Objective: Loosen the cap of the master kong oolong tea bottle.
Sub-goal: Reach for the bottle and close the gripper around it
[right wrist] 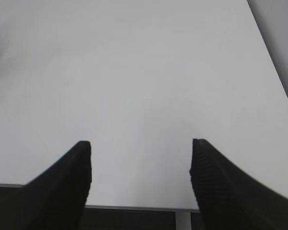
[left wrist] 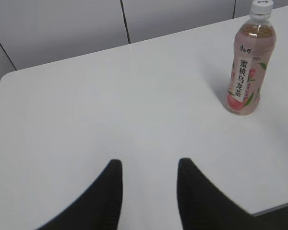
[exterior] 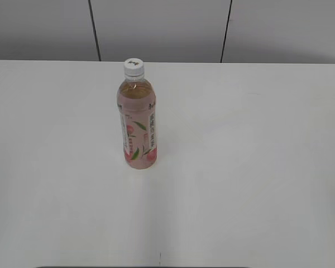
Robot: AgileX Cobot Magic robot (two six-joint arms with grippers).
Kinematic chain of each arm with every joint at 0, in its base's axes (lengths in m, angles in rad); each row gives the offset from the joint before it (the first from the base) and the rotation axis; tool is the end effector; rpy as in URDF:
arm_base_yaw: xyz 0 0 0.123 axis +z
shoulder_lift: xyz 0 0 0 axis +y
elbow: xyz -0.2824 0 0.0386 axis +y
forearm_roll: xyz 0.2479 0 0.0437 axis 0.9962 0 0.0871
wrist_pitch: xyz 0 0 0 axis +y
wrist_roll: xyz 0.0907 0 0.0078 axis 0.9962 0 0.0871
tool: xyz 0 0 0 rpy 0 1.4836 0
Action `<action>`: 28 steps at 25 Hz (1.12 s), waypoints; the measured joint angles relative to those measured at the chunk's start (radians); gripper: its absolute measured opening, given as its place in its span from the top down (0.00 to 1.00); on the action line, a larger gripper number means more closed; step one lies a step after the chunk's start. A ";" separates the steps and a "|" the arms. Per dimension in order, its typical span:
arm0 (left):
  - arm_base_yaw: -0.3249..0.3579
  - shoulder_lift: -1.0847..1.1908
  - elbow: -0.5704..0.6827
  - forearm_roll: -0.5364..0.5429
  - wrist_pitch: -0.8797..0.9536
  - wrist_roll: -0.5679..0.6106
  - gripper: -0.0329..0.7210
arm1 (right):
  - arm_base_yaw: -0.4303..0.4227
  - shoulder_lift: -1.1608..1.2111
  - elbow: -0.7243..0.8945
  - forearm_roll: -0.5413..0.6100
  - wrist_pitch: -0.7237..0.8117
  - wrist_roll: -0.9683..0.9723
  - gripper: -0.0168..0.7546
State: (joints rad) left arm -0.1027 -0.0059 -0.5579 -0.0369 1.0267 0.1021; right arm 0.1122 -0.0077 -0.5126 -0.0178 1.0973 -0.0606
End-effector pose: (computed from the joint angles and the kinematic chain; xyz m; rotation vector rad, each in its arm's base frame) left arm -0.0121 -0.0016 0.2959 0.2013 1.9358 -0.0438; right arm -0.0088 -0.0024 0.2777 -0.1764 2.0529 0.0106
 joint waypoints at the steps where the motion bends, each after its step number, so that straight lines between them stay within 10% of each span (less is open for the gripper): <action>1: 0.000 0.000 0.000 0.000 0.000 0.000 0.64 | 0.000 0.000 0.000 0.000 0.000 0.000 0.34; 28: 0.000 0.000 0.000 0.000 0.000 0.000 0.64 | 0.000 0.000 0.000 0.001 0.000 0.000 0.34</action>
State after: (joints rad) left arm -0.1027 -0.0059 -0.5579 -0.0369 1.0267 0.1021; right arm 0.1122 -0.0077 -0.5126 -0.0168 1.0973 -0.0606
